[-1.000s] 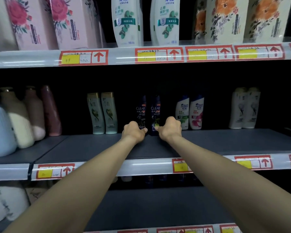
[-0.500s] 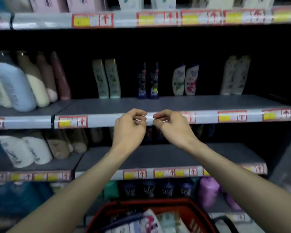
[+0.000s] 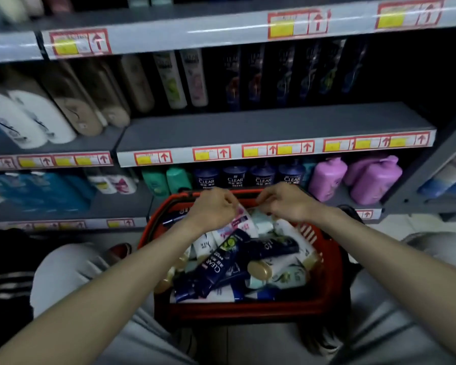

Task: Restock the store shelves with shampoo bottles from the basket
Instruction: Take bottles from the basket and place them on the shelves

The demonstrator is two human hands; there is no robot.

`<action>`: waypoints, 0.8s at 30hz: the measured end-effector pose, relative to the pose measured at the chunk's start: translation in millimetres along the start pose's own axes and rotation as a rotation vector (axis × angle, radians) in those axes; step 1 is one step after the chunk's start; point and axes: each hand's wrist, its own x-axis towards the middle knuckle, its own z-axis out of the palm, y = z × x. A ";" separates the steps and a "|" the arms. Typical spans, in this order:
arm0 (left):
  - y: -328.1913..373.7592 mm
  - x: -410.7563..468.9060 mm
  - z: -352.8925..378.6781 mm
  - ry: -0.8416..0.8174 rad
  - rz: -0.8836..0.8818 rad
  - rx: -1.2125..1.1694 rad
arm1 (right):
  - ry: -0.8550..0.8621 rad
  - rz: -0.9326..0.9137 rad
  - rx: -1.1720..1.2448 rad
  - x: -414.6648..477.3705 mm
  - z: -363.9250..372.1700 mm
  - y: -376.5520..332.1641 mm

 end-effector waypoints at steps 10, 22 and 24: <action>-32.3 -3.2 16.0 -0.585 -0.220 0.223 | -0.501 0.112 -0.222 11.3 26.7 60.0; -52.5 2.2 16.5 -0.459 -0.262 -0.121 | -0.564 0.142 -0.294 10.4 28.2 69.2; -51.7 2.0 12.5 -0.460 -0.276 -0.175 | -0.541 0.128 -0.252 7.9 28.4 69.1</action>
